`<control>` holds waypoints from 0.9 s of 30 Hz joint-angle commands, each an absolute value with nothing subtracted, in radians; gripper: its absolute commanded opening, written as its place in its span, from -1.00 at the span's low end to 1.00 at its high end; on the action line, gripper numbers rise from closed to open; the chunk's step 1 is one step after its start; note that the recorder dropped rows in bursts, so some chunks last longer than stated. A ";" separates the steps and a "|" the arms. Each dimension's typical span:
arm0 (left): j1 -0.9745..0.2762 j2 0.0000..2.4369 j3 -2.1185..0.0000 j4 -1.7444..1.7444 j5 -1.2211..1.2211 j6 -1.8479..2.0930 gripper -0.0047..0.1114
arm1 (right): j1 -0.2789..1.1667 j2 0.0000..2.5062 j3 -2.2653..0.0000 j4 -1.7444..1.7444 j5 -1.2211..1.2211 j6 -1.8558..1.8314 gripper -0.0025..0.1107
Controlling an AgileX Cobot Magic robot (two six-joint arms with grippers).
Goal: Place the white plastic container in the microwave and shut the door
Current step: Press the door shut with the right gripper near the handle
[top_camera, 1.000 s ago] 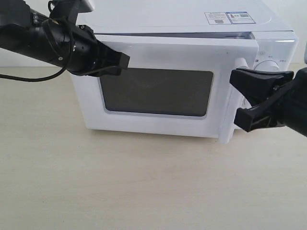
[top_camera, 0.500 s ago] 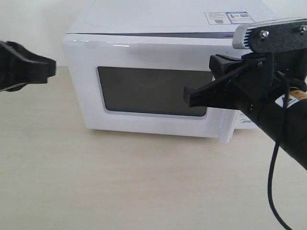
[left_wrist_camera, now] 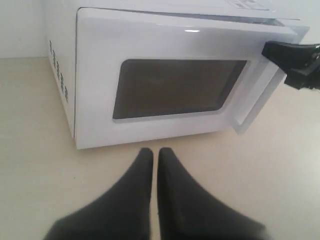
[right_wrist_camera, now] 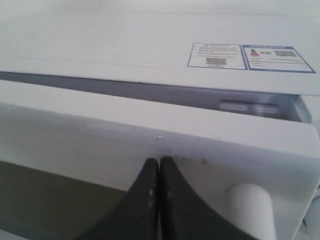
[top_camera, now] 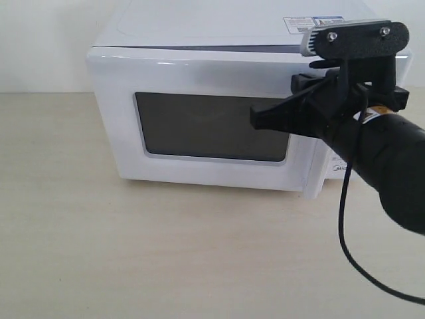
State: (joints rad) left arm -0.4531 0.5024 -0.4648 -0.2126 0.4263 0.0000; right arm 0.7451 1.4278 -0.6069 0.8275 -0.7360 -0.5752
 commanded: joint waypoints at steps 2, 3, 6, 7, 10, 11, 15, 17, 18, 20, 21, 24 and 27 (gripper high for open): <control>-0.452 0.481 -0.443 -0.141 0.461 -0.035 -0.84 | 0.662 1.431 -0.641 0.815 -0.643 -0.586 -0.96; -0.452 0.481 -0.443 -0.141 0.461 -0.035 -0.84 | 0.651 1.431 -0.641 0.813 -0.643 -0.586 -0.96; -0.452 0.481 -0.443 -0.141 0.458 -0.035 -0.84 | 0.628 1.443 -0.641 0.796 -0.643 -0.586 -0.96; -0.452 0.481 -0.443 -0.141 0.456 -0.035 -0.84 | 0.625 1.446 -0.641 0.794 -0.643 -0.584 -0.96; -0.452 0.481 -0.443 -0.138 0.452 -0.035 -0.84 | 0.625 1.463 -0.643 0.794 -0.651 -0.583 -0.96; -0.452 0.481 -0.443 -0.138 0.449 -0.035 -0.84 | 0.625 1.468 -0.643 0.788 -0.651 -0.578 -0.96; -0.452 0.481 -0.443 -0.138 0.445 -0.035 -0.84 | 0.625 1.482 -0.663 0.786 -0.648 -0.576 -0.96; -0.452 0.481 -0.443 -0.136 0.445 -0.035 -0.84 | 0.625 1.486 -0.683 0.786 -0.644 -0.576 -0.96; -0.452 0.481 -0.443 -0.136 0.445 -0.035 -0.84 | 0.625 1.488 -0.694 0.786 -0.639 -0.576 -0.96; -0.452 0.481 -0.443 -0.136 0.445 -0.035 -0.84 | 0.625 1.490 -0.711 0.786 -0.639 -0.578 -0.96; -0.452 0.481 -0.443 -0.136 0.445 -0.035 -0.84 | 0.625 1.490 -0.717 0.786 -0.638 -0.582 -0.96; -0.452 0.481 -0.443 -0.134 0.445 -0.035 -0.84 | 0.625 1.490 -0.731 0.786 -0.632 -0.601 -0.96; -0.452 0.481 -0.443 -0.134 0.445 -0.035 -0.84 | 0.625 1.490 -0.733 0.790 -0.621 -0.603 -0.96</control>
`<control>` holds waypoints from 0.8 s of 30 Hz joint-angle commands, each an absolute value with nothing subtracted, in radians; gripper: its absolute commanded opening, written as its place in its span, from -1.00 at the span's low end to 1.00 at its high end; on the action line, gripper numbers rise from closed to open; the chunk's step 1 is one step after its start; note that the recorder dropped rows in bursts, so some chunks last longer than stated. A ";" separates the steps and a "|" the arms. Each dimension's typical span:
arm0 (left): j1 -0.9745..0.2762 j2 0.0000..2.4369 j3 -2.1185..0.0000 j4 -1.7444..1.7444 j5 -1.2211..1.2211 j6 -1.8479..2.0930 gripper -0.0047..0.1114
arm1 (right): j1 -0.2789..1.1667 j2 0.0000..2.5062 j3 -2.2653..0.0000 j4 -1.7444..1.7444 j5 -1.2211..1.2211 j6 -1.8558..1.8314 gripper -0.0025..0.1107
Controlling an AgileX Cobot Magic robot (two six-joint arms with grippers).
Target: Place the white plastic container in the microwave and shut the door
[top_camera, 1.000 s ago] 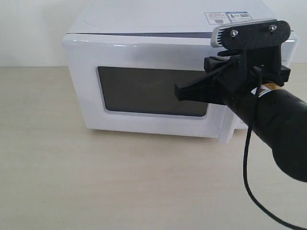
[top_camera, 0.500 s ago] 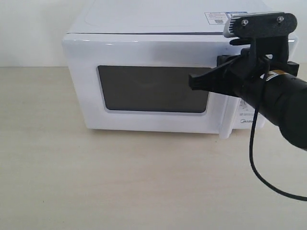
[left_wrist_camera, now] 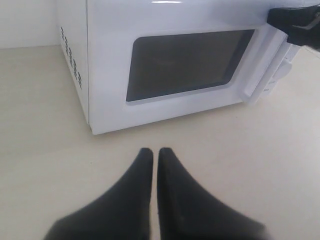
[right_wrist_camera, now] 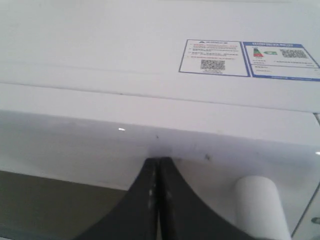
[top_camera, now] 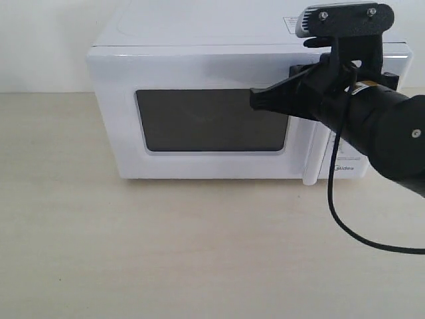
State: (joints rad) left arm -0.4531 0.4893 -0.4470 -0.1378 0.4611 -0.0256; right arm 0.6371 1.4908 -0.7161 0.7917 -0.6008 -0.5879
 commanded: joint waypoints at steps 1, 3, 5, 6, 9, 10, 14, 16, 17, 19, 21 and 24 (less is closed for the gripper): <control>-0.452 0.481 -0.443 -0.134 0.445 -0.035 -0.84 | 0.625 1.490 -0.733 0.795 -0.610 -0.603 -0.96; -0.452 0.481 -0.443 -0.134 0.445 -0.035 -0.84 | 0.625 1.488 -0.733 0.802 -0.581 -0.603 -0.96; -0.452 0.481 -0.443 -0.131 0.445 -0.035 -0.84 | 0.627 1.486 -0.729 0.810 -0.553 -0.603 -0.96; -0.452 0.481 -0.443 -0.125 0.445 -0.033 -0.84 | 0.627 1.482 -0.724 0.810 -0.539 -0.603 -0.96; -0.452 0.481 -0.443 -0.085 0.449 -0.033 -0.84 | 0.627 1.446 -0.688 0.829 -0.504 -0.603 -0.96; -0.452 0.481 -0.443 -0.082 0.449 -0.033 -0.84 | 0.627 1.422 -0.665 0.832 -0.495 -0.603 -0.96; -0.452 0.481 -0.443 -0.082 0.449 -0.033 -0.84 | 0.640 1.283 -0.558 0.836 -0.489 -0.603 -0.96; -0.452 0.481 -0.443 -0.082 0.449 -0.033 -0.84 | 0.652 1.189 -0.486 0.840 -0.487 -0.603 -0.96; -0.452 0.481 -0.443 -0.082 0.449 -0.033 -0.84 | 0.661 1.151 -0.462 0.844 -0.487 -0.603 -0.96; -0.452 0.481 -0.443 -0.082 0.449 -0.033 -0.84 | 0.681 1.058 -0.407 0.844 -0.487 -0.603 -0.96; -0.452 0.481 -0.443 -0.082 0.449 -0.033 -0.84 | 0.692 0.988 -0.373 0.844 -0.487 -0.603 -0.96; -0.452 0.481 -0.443 -0.082 0.449 -0.033 -0.84 | 0.693 0.914 -0.342 0.846 -0.485 -0.603 -0.96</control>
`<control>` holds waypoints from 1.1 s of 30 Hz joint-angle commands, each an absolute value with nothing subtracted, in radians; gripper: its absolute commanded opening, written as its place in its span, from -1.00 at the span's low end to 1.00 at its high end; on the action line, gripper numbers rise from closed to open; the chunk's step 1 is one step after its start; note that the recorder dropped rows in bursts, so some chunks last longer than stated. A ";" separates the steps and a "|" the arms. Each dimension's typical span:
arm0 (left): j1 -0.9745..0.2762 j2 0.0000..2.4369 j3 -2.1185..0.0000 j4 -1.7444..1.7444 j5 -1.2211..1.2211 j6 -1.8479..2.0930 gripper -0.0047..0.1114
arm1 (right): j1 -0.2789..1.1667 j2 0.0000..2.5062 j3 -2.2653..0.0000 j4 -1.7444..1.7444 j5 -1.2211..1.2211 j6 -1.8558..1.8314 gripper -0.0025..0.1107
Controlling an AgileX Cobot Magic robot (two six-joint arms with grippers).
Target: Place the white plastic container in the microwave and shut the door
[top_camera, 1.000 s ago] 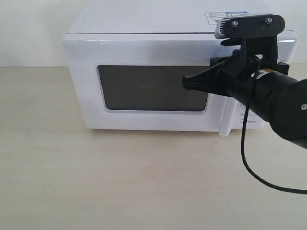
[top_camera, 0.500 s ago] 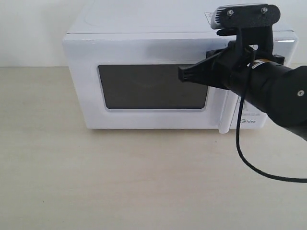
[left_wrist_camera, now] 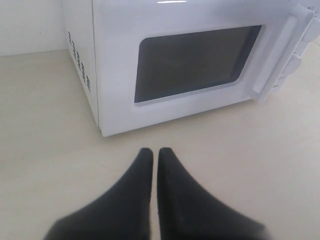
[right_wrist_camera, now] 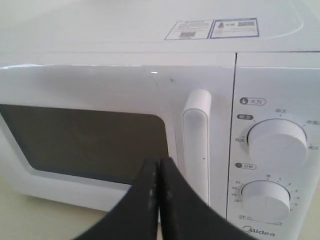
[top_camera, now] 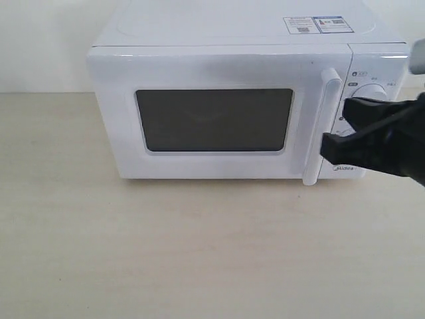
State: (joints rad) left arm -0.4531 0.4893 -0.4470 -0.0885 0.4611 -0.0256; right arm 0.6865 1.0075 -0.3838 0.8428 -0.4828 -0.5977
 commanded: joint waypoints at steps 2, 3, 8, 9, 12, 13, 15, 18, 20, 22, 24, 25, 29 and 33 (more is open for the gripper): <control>-0.452 0.481 -0.443 -0.082 0.449 -0.033 -0.84 | 0.693 0.890 -0.338 0.846 -0.466 -0.603 -0.96; -0.452 0.481 -0.443 -0.082 0.449 -0.033 -0.84 | 0.693 0.886 -0.338 0.846 -0.452 -0.603 -0.96; -0.452 0.481 -0.443 -0.082 0.449 -0.033 -0.84 | 0.693 0.880 -0.338 0.846 -0.441 -0.603 -0.96; -0.452 0.481 -0.443 -0.082 0.449 -0.033 -0.84 | 0.693 0.880 -0.338 0.846 -0.441 -0.603 -0.96; -0.452 0.481 -0.443 -0.082 0.449 -0.033 -0.84 | 0.693 0.880 -0.338 0.846 -0.441 -0.603 -0.96; -0.452 0.481 -0.443 -0.082 0.449 -0.033 -0.84 | 0.693 0.880 -0.338 0.846 -0.441 -0.603 -0.96; -0.452 0.481 -0.443 -0.082 0.449 -0.033 -0.84 | 0.693 0.880 -0.338 0.846 -0.441 -0.603 -0.96; -0.452 0.481 -0.443 -0.082 0.449 -0.033 -0.84 | 0.693 0.880 -0.338 0.846 -0.441 -0.603 -0.96; -0.452 0.481 -0.443 -0.082 0.449 -0.033 -0.84 | 0.693 0.880 -0.338 0.846 -0.441 -0.603 -0.96; -0.452 0.481 -0.443 -0.082 0.449 -0.033 -0.84 | 0.693 0.880 -0.338 0.846 -0.441 -0.603 -0.96; -0.452 0.481 -0.443 -0.082 0.449 -0.033 -0.84 | 0.693 0.880 -0.338 0.846 -0.436 -0.603 -0.96; -0.452 0.481 -0.443 -0.082 0.449 -0.033 -0.84 | 0.697 0.865 -0.338 0.846 -0.432 -0.603 -0.96; -0.452 0.480 -0.443 -0.082 0.449 -0.033 -0.84 | 0.675 0.775 -0.338 0.846 -0.434 -0.603 -0.96; -0.452 0.480 -0.443 -0.082 0.449 -0.033 -0.84 | 0.569 0.618 -0.338 0.846 -0.367 -0.666 -0.96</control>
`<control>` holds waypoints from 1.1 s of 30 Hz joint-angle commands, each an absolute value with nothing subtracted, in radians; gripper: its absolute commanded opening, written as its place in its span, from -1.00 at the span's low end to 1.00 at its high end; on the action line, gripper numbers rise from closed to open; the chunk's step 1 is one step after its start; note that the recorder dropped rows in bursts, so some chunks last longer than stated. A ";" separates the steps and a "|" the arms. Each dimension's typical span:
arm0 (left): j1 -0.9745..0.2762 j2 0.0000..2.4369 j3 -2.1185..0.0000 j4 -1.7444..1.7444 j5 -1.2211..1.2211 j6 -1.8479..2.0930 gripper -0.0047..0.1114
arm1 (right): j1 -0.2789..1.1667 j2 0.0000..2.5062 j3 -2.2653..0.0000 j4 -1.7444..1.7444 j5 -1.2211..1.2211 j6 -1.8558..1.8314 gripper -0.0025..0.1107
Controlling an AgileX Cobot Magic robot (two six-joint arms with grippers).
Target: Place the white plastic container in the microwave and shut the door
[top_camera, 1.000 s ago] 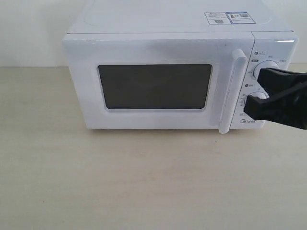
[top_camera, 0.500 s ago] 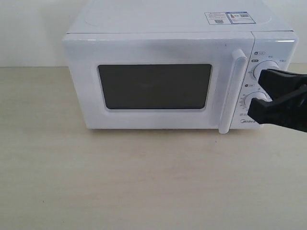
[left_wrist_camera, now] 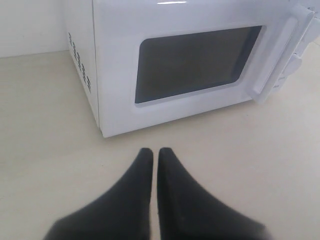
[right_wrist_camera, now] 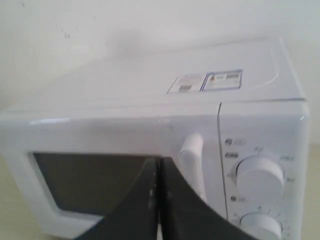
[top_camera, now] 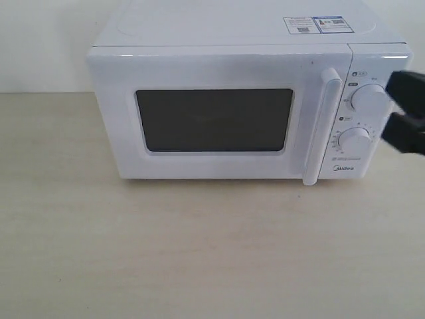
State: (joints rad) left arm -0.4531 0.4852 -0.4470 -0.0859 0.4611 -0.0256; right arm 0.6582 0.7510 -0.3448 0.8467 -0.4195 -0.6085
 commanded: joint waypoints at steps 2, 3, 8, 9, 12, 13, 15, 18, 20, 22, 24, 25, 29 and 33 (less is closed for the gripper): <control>-0.452 0.480 -0.443 -0.082 0.449 -0.033 -0.84 | 0.480 0.548 -0.338 0.846 -0.267 -0.696 -0.96; -0.452 0.480 -0.443 -0.082 0.449 -0.033 -0.84 | 0.423 0.513 -0.338 0.846 -0.209 -0.711 -0.96; -0.452 0.480 -0.443 -0.082 0.449 -0.033 -0.84 | 0.162 0.365 -0.330 0.844 0.029 -0.744 -0.96; -0.452 0.480 -0.443 -0.082 0.449 -0.033 -0.84 | 0.132 0.342 -0.320 0.844 0.041 -0.744 -0.96; -0.452 0.480 -0.443 -0.082 0.449 -0.033 -0.84 | 0.059 0.251 -0.241 0.844 0.049 -0.742 -0.96; -0.452 0.480 -0.443 -0.082 0.449 -0.033 -0.84 | 0.045 0.220 -0.207 0.844 0.049 -0.742 -0.96; -0.452 0.480 -0.443 -0.082 0.449 -0.033 -0.84 | 0.032 0.170 -0.142 0.846 0.046 -0.740 -0.96; -0.452 0.480 -0.443 -0.082 0.449 -0.033 -0.84 | 0.030 0.124 -0.060 0.846 0.035 -0.740 -0.96; -0.452 0.480 -0.443 -0.082 0.449 -0.033 -0.84 | 0.030 0.118 -0.021 0.846 0.026 -0.740 -0.96; -0.452 0.480 -0.443 -0.082 0.449 -0.033 -0.84 | 0.030 0.118 0.000 0.846 0.023 -0.740 -0.96; -0.452 0.480 -0.443 -0.082 0.449 -0.033 -0.84 | 0.030 0.118 0.000 0.846 0.023 -0.740 -0.96; -0.452 0.480 -0.443 -0.082 0.449 -0.033 -0.84 | 0.030 0.118 0.000 0.846 0.023 -0.740 -0.96; -0.452 0.480 -0.443 -0.082 0.449 -0.033 -0.84 | 0.030 0.103 0.000 0.848 0.032 -0.738 -0.96; -0.452 0.480 -0.443 -0.082 0.449 -0.033 -0.84 | 0.030 0.052 0.000 0.840 0.039 -0.709 -0.96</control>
State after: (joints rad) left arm -0.4531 0.4831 -0.4470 -0.0859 0.4611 -0.0256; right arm 0.0374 0.0851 -0.0044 0.8488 0.0313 -0.7277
